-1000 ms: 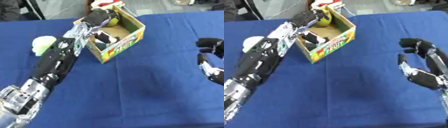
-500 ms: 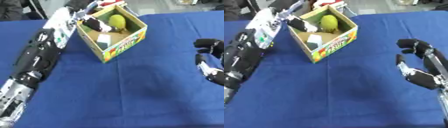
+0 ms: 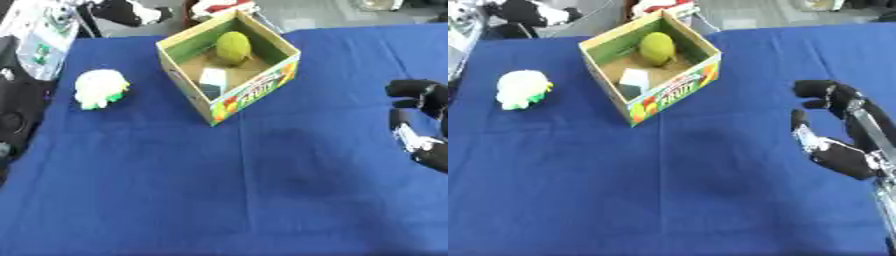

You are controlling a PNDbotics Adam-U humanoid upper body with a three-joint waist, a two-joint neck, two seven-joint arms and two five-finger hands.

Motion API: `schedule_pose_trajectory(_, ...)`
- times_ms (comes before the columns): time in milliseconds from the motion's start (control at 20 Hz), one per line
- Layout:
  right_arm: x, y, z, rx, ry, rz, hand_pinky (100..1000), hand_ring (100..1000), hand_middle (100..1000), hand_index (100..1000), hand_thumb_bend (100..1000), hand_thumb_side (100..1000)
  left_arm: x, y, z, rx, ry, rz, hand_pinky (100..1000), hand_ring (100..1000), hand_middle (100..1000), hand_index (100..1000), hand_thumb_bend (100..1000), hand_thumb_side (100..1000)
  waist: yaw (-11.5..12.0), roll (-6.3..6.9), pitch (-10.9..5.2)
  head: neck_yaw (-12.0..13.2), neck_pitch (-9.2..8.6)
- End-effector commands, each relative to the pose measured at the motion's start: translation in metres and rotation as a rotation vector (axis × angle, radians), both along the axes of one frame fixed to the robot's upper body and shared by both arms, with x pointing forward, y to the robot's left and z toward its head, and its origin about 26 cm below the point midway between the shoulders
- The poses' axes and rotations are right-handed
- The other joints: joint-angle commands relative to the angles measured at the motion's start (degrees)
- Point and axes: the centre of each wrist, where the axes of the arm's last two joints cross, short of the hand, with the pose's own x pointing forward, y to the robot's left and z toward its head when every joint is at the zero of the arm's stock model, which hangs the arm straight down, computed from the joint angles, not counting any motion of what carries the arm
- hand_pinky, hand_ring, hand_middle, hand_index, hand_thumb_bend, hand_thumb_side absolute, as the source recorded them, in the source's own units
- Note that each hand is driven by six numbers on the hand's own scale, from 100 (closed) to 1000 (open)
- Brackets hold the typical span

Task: Pick up objects on the table and place them in the box.

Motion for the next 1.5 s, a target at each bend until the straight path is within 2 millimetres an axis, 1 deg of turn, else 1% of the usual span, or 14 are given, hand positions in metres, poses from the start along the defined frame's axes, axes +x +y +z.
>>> schedule_pose_trajectory(50,0.0,-0.004,0.007,-0.009,-0.023,-0.007,780,828,764,847,100,400,0.002,0.031,-0.001,0.032,0.044,0.115,738,717,749,823,544,317,0.13,-0.19,-0.98,-0.03,-0.27)
schedule_pose_trajectory(250,0.0,-0.005,0.005,-0.006,-0.019,-0.009,780,829,765,848,100,418,0.011,0.052,-0.027,0.05,0.172,0.182,751,730,768,832,556,293,0.1,-0.26,-1.03,-0.04,-0.25)
schedule_pose_trajectory(450,-0.001,-0.004,0.005,-0.003,-0.018,-0.009,780,829,765,848,100,427,0.017,0.061,-0.044,0.07,0.26,0.211,760,739,785,844,594,308,0.04,-0.28,-1.07,-0.1,-0.32)
schedule_pose_trajectory(600,-0.001,-0.004,0.005,-0.001,-0.018,-0.009,780,830,765,848,100,428,0.02,0.066,-0.056,0.08,0.313,0.233,766,743,791,846,600,305,-0.06,-0.29,-1.07,-0.22,-0.44)
schedule_pose_trajectory(800,-0.001,-0.005,0.004,0.0,-0.016,-0.012,780,830,765,848,100,432,0.023,0.072,-0.072,0.07,0.369,0.27,760,727,783,848,591,295,-0.2,-0.33,-1.07,-0.32,-0.41)
schedule_pose_trajectory(1100,-0.001,-0.005,0.004,0.002,-0.016,-0.012,780,830,765,848,100,436,0.025,0.076,-0.094,0.065,0.445,0.298,760,727,780,854,593,293,-0.29,-0.34,-1.07,-0.37,-0.39)
schedule_pose_trajectory(1300,-0.001,-0.004,0.004,0.003,-0.016,-0.011,780,830,766,848,100,437,0.024,0.076,-0.105,0.06,0.469,0.309,747,706,759,845,569,265,-0.35,-0.35,-1.07,-0.43,-0.38)
schedule_pose_trajectory(1350,-0.001,-0.005,0.004,0.003,-0.015,-0.012,780,830,766,848,100,439,0.024,0.077,-0.107,0.058,0.471,0.311,678,604,653,796,451,135,-0.4,-0.39,-1.07,-0.44,-0.39)
schedule_pose_trajectory(1400,-0.001,-0.005,0.003,0.003,-0.015,-0.012,781,830,766,848,100,439,0.024,0.077,-0.108,0.056,0.47,0.312,647,567,605,770,409,100,-0.43,-0.41,-1.08,-0.44,-0.41)
schedule_pose_trajectory(1450,-0.001,-0.005,0.003,0.003,-0.015,-0.013,781,830,766,848,100,440,0.024,0.076,-0.108,0.054,0.464,0.308,605,521,549,732,353,100,-0.45,-0.43,-1.08,-0.44,-0.42)
schedule_pose_trajectory(1500,-0.001,-0.005,0.003,0.004,-0.015,-0.014,781,830,766,848,100,441,0.024,0.075,-0.106,0.051,0.453,0.301,588,508,529,715,325,100,-0.46,-0.45,-1.08,-0.43,-0.41)
